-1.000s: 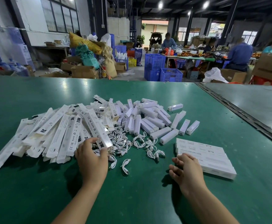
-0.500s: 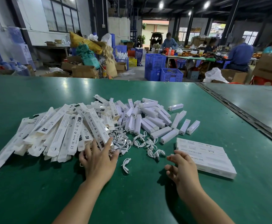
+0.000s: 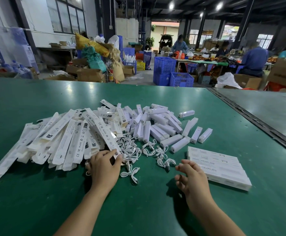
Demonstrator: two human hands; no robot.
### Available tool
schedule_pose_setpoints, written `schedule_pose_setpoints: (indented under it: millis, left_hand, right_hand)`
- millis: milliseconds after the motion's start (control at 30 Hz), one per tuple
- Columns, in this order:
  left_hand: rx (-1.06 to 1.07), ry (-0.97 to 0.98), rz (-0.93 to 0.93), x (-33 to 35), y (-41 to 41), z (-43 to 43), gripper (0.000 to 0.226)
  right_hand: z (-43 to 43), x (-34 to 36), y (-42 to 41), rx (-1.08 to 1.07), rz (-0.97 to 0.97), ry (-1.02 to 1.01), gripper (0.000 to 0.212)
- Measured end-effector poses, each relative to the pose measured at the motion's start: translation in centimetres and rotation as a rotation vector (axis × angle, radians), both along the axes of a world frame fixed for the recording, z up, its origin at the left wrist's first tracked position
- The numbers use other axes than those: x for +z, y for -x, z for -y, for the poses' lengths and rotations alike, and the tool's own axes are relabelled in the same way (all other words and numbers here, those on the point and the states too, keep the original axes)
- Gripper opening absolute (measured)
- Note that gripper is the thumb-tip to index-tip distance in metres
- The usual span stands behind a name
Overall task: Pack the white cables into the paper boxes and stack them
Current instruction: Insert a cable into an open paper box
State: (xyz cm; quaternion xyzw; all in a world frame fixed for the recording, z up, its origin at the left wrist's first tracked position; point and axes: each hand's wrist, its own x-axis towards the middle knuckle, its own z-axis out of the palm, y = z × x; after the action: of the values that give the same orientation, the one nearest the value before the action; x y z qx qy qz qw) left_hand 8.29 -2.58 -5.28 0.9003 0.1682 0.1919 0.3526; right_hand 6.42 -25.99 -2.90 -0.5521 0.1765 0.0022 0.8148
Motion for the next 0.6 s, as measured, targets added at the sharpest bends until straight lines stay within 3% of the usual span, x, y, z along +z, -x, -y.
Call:
schedule_pose_setpoints:
  millis: [100, 400, 500, 600]
  left_hand:
    - [-0.029, 0.123, 0.118, 0.3, 0.3, 0.4, 0.036]
    - [0.044, 0.229, 0.454, 1.7, 1.5, 0.6, 0.024]
    - [-0.149, 0.484, 0.466, 2.1, 2.4, 1.8, 0.027]
    - [-0.377, 0.647, 0.351, 1.9, 3.3, 3.3, 0.027]
  right_hand:
    - [0.0, -0.1, 0.1, 0.011, 0.011, 0.010, 0.014]
    - [-0.2, -0.2, 0.3, 0.067, 0.082, 0.081, 0.012]
    - [-0.6, -0.2, 0.6, 0.143, 0.128, 0.112, 0.012]
    - [-1.0, -0.2, 0.9, 0.241, 0.217, 0.136, 0.020]
